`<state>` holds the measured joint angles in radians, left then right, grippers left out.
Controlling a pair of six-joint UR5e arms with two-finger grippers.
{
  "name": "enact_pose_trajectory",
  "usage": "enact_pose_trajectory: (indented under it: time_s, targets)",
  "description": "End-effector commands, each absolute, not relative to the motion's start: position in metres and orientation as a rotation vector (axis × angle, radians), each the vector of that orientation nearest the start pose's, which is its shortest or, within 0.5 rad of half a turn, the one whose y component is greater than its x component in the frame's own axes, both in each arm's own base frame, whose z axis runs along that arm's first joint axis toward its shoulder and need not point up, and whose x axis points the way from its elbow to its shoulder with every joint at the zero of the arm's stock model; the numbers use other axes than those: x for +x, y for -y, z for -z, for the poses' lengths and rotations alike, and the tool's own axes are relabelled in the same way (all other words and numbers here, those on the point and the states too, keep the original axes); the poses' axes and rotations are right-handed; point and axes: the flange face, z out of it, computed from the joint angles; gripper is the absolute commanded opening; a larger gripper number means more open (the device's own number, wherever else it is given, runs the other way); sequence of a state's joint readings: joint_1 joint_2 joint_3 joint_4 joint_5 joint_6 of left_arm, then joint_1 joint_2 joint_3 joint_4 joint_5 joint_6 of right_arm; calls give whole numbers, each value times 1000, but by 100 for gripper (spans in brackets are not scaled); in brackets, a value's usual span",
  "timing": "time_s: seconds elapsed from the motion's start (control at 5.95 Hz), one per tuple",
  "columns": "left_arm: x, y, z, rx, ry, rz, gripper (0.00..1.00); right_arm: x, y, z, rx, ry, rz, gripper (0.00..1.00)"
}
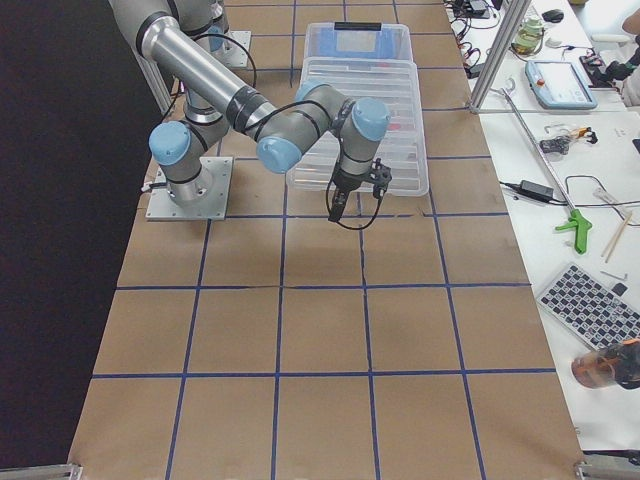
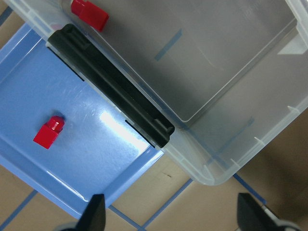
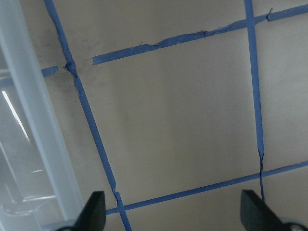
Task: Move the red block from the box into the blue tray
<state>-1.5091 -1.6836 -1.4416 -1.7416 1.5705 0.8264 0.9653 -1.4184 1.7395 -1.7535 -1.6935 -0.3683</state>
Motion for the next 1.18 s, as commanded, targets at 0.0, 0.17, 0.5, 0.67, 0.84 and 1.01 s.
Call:
enact_pose_trajectory:
  time_s: [0.0, 0.17, 0.5, 0.67, 0.84, 1.01]
  targets:
    - [-111, 519, -490, 769, -3078, -201, 95, -183, 501, -345, 320, -3141, -276, 100]
    - [-116, 515, -500, 502, -3118, -169, 95, -174, 505, -345, 296, -3130, -263, 100]
    - [-119, 510, -507, 192, -3148, -144, 98, -168, 501, -349, 287, -3132, -252, 100]
    - [-122, 504, -516, 171, -3159, -117, 98, -157, 504, -347, 264, -3118, -244, 100]
    - [-128, 489, -536, 165, -3181, -52, 98, -149, 505, -348, 243, -3121, -239, 100]
    - [-131, 481, -549, 112, -3174, -10, 98, -141, 503, -348, 239, -3099, -222, 100]
